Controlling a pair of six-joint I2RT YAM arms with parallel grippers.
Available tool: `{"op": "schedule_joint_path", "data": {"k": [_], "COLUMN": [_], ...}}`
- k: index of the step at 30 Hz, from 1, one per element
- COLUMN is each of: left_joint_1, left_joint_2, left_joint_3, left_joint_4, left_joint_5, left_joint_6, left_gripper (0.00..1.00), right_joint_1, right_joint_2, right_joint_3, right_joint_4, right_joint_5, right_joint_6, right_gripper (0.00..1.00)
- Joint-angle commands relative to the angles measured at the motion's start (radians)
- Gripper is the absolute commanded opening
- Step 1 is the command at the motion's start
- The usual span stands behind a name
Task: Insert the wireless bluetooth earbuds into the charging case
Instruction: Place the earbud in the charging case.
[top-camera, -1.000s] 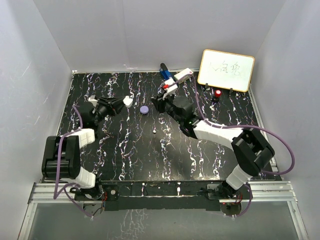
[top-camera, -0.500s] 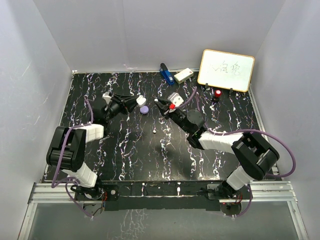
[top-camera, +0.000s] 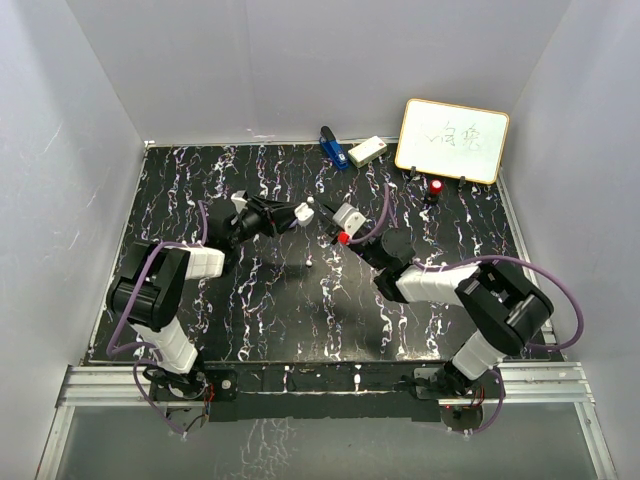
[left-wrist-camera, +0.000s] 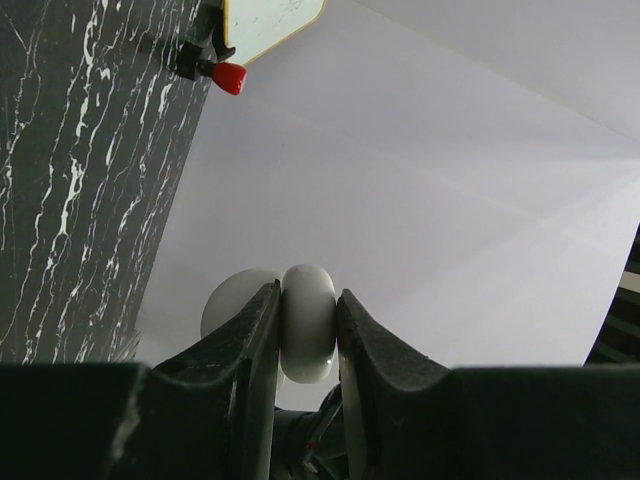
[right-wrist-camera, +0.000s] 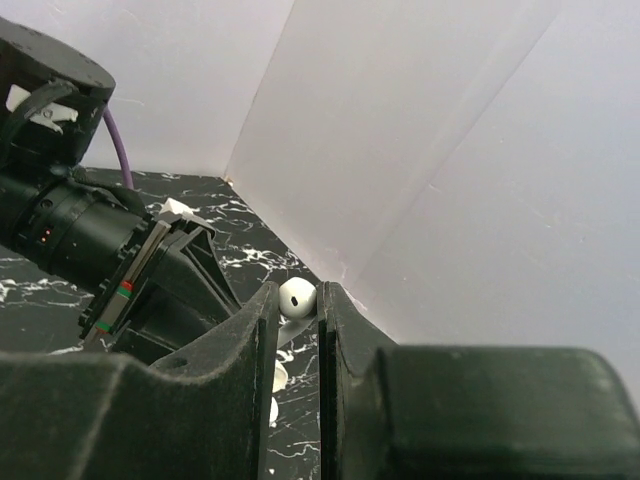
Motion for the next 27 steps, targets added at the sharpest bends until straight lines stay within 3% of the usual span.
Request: {"op": "schedule_joint_path", "data": {"k": [1, 27], "left_joint_1": [-0.020, -0.050], "left_joint_2": [-0.006, -0.012], "left_joint_3": [0.043, 0.041], "left_joint_4": [0.053, 0.089], "left_joint_5": [-0.011, -0.023], "left_joint_6": [-0.018, -0.048], "left_gripper": [0.00, 0.00], "right_joint_1": [0.000, 0.000], "right_joint_2": [0.026, 0.126], "right_joint_3": [-0.003, -0.011], "right_joint_4": [0.098, 0.187], "right_joint_5": [-0.016, 0.002], "right_joint_6": [-0.077, -0.111], "right_gripper": [0.00, 0.00]}}
